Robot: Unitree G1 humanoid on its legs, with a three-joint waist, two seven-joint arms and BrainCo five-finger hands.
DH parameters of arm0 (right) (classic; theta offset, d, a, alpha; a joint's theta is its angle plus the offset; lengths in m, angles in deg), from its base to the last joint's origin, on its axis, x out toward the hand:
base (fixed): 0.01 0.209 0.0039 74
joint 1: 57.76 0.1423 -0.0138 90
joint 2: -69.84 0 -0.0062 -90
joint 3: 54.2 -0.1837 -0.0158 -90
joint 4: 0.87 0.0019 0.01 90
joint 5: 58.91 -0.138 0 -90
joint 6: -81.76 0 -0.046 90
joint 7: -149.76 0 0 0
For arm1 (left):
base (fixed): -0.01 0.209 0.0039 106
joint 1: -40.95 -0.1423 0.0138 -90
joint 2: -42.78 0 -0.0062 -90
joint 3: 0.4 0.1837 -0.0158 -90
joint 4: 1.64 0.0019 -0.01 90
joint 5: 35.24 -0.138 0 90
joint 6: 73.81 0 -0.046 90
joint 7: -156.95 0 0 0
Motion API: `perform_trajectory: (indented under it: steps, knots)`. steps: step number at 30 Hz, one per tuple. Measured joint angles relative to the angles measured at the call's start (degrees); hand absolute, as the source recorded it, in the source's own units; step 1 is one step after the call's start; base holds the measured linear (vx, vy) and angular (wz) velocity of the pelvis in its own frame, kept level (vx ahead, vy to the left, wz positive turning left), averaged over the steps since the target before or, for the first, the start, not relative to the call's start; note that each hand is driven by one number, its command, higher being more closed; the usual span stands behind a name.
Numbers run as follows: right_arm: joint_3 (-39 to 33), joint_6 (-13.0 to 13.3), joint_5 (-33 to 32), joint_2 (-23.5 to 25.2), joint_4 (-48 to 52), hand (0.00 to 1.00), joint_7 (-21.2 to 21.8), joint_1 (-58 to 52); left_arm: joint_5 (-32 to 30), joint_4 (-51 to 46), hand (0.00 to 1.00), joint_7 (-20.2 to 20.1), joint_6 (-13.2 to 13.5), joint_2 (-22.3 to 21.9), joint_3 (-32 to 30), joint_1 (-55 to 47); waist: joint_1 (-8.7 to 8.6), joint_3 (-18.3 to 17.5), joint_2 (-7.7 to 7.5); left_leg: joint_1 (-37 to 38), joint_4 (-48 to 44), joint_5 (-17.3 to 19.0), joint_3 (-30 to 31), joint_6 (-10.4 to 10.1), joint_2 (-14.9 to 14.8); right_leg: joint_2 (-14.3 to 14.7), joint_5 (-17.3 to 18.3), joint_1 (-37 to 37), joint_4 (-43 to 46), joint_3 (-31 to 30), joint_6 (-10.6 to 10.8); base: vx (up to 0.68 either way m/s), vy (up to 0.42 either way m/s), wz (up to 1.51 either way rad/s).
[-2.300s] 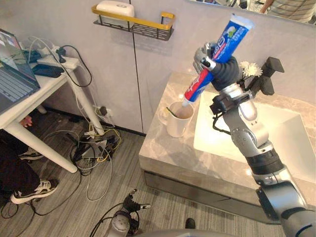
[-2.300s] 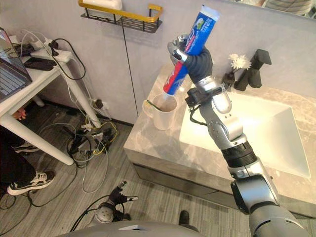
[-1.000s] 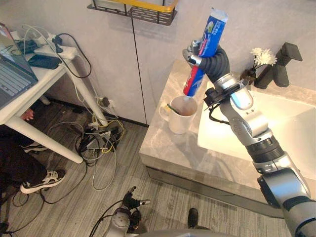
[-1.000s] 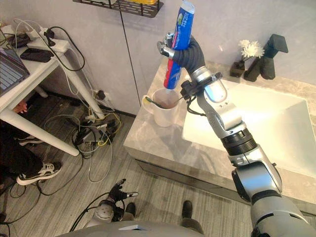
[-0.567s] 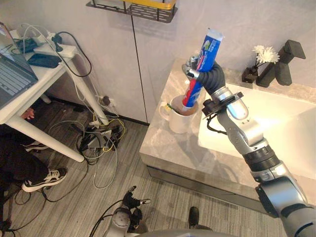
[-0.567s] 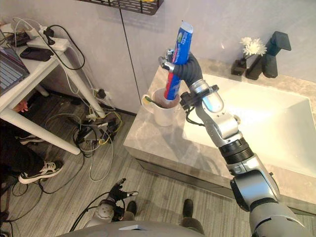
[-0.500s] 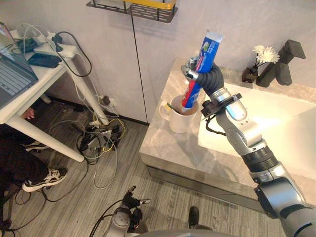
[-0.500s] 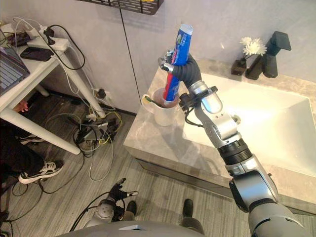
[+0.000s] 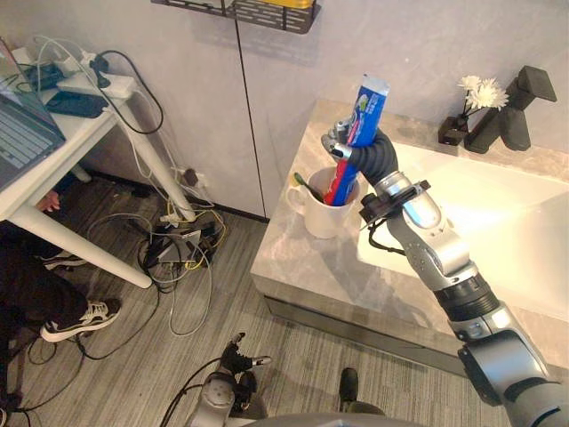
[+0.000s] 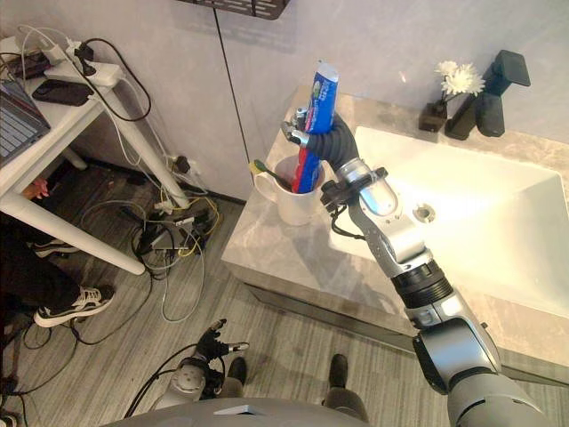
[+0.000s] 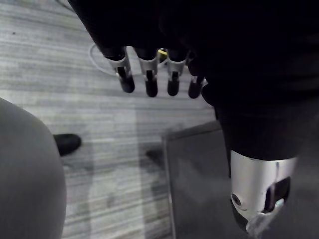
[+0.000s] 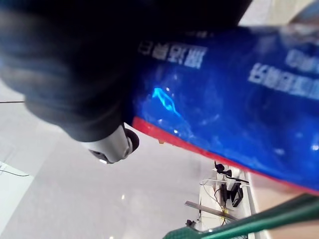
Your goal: Organize washtable
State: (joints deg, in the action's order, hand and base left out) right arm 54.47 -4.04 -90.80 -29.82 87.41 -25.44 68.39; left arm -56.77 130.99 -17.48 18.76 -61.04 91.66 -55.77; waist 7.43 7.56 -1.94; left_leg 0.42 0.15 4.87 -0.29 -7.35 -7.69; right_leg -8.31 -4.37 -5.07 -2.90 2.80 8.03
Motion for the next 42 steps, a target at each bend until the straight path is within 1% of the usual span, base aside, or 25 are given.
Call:
perform_trajectory:
  steps: [3,4,7,19,23,27,31,35,38,41,42]
  knots:
    - [0.3,0.0,1.1,0.0,0.0,1.0,0.1,-0.1,0.0,0.0,0.0,0.0,0.0,0.0,0.0,0.0,-0.01,0.0,0.0,0.0,0.0,0.0,0.0,0.0,0.0,0.0,0.0,0.0,0.0,0.0,0.0,0.0,0.0,0.0]
    - [0.3,0.0,1.3,0.0,0.0,0.0,0.2,-0.1,0.0,0.0,0.0,0.0,0.0,0.0,0.0,0.0,-0.01,0.0,0.0,0.0,0.0,0.0,0.0,0.0,0.0,0.0,0.0,0.0,0.0,0.0,0.0,0.0,0.0,0.0]
    - [1.2,0.0,1.6,0.0,0.0,0.0,0.3,-0.7,0.0,0.0,0.0,0.0,0.0,0.0,0.0,0.0,-0.01,0.0,-0.01,0.0,0.0,0.0,0.0,0.0,0.0,0.0,0.0,0.0,0.0,0.0,0.0,0.0,0.0,0.0]
    - [0.6,0.0,1.6,1.3,2.2,0.0,-0.1,-1.4,0.0,0.0,0.0,0.0,0.0,0.0,-0.1,0.0,-0.09,0.1,-0.06,0.0,0.0,0.0,0.1,0.0,0.0,0.0,0.0,0.0,0.0,0.0,0.0,0.0,0.0,0.0]
    - [-1.5,0.1,1.5,1.6,2.3,0.0,-0.2,-1.4,0.0,0.0,0.0,0.0,0.0,0.0,-0.1,0.0,-0.13,0.1,-0.1,0.1,0.0,0.0,0.0,0.0,0.0,0.0,0.0,0.0,0.0,0.0,0.0,0.0,0.0,0.0]
    - [-1.6,0.1,1.5,1.6,2.4,0.0,-0.4,-1.4,-0.1,0.1,0.0,0.0,-0.1,0.0,-0.1,0.0,-0.38,0.1,-0.12,0.1,0.0,0.0,-0.1,0.0,0.0,0.0,0.0,0.0,0.0,-0.1,0.0,0.0,0.0,0.0]
    - [-2.1,0.3,1.5,1.5,5.8,0.0,-0.3,-1.4,-0.1,0.1,0.0,0.0,-0.1,0.0,-0.1,0.0,-0.45,0.1,-0.13,0.3,0.1,0.0,-0.2,0.0,0.0,0.0,0.0,0.1,0.0,-0.2,0.0,0.0,0.0,0.0]
    - [-3.9,0.6,1.3,1.5,6.6,0.0,-0.3,-1.4,-0.1,0.1,0.0,0.0,-0.1,0.1,-0.1,0.0,-0.46,0.0,-0.17,0.7,0.1,0.0,-0.4,0.0,0.0,0.0,0.0,0.2,0.2,-0.4,0.0,0.0,0.001,-0.03]
    - [-4.1,0.7,-0.7,1.4,6.8,0.0,-0.3,-1.4,-0.2,0.3,0.0,-0.1,0.0,0.1,0.0,0.0,-0.71,0.0,-0.19,1.0,0.2,0.0,-0.7,0.0,0.0,0.1,0.0,0.2,0.3,-0.6,0.0,-0.01,-0.002,-0.04]
    - [-6.0,0.7,-0.8,1.4,8.2,0.0,-0.4,-1.4,-0.2,0.3,0.0,-0.1,0.0,0.1,0.0,0.0,-0.69,0.0,-0.23,1.2,0.1,0.0,-0.8,0.0,0.0,0.1,0.0,0.3,0.4,-0.6,0.0,0.0,0.0,0.0]
    - [-6.9,1.2,-0.8,1.4,9.5,0.0,-0.3,-1.4,-0.2,0.4,0.0,-0.2,0.0,0.2,0.0,0.0,-0.75,0.0,-0.23,1.4,0.2,0.0,-0.8,0.0,0.0,0.1,0.0,0.5,0.4,-0.7,0.0,0.0,0.0,0.0]
